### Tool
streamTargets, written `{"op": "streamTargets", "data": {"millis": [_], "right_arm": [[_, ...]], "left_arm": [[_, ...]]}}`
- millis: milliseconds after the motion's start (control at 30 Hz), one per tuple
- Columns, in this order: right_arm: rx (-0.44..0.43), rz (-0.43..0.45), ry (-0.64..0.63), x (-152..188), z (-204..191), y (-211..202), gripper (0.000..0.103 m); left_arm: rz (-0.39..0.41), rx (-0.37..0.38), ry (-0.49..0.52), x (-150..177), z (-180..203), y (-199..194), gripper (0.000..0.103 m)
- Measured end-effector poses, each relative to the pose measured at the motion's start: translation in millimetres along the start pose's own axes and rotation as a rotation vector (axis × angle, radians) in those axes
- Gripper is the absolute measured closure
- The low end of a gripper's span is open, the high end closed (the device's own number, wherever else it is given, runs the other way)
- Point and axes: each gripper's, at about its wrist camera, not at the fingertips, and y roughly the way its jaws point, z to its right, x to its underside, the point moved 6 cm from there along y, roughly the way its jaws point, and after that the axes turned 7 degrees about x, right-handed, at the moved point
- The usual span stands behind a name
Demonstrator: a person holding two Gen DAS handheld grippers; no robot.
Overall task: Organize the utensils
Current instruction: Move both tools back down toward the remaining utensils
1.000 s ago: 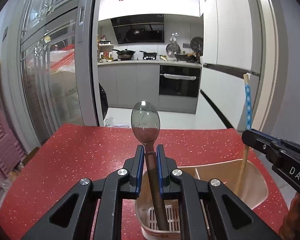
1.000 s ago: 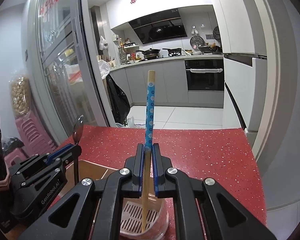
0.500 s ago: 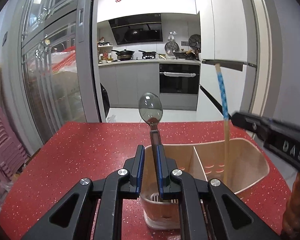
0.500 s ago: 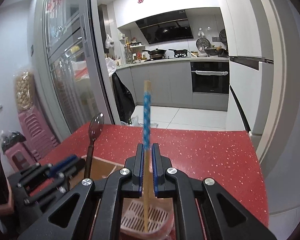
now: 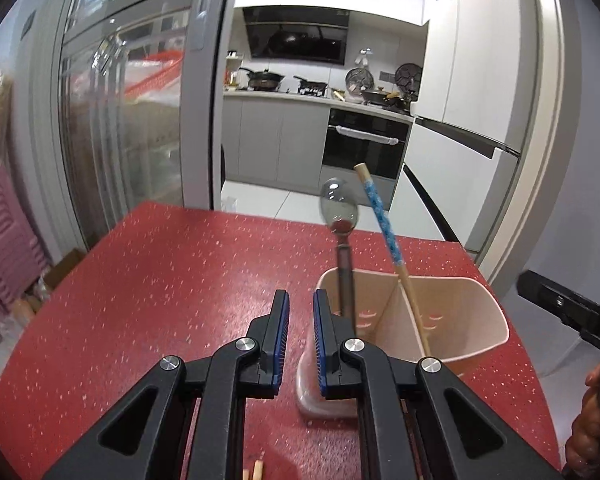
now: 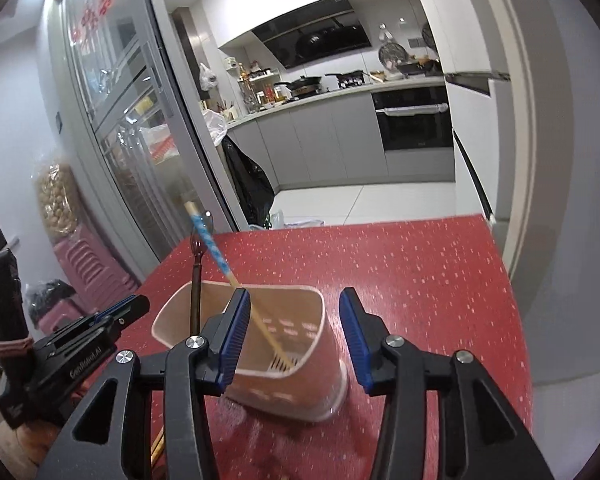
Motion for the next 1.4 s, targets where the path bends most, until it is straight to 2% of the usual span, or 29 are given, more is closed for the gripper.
{"op": "streamTargets", "data": {"millis": [33, 67, 133, 333, 467, 633, 900, 1100, 1400], "right_arm": [[0.0, -0.006, 0.006, 2, 2, -3, 0.05], [0.0, -0.012, 0.011, 5, 3, -6, 0.048], [-0.001, -0.023, 0.016, 9, 4, -10, 0.045], [0.009, -0.084, 0.023, 32, 7, -25, 0.024], [0.037, -0.15, 0.015, 56, 6, -31, 0.024], [0.067, -0.243, 0.014, 89, 7, -36, 0.024], [0.097, -0.378, 0.053, 143, 8, -46, 0.024], [0.129, -0.445, 0.059, 176, 11, -52, 0.024], [0.188, -0.481, 0.018, 197, 5, -55, 0.024]], "left_arm": [[-0.004, 0.0, -0.01, 1, -3, -2, 0.003], [-0.005, -0.023, -0.021, 3, -7, -5, 0.0], [0.022, -0.04, -0.019, 4, -10, -14, 0.0], [-0.052, -0.056, 0.011, 28, -15, -24, 0.0], [-0.114, -0.066, 0.017, 52, -23, -32, 0.0], [-0.208, -0.039, 0.027, 90, -29, -44, 0.0], [-0.341, -0.097, 0.028, 154, -52, -62, 0.0], [-0.399, -0.11, -0.037, 181, -73, -69, 0.0], [-0.411, -0.141, -0.023, 201, -79, -81, 0.0]]}}
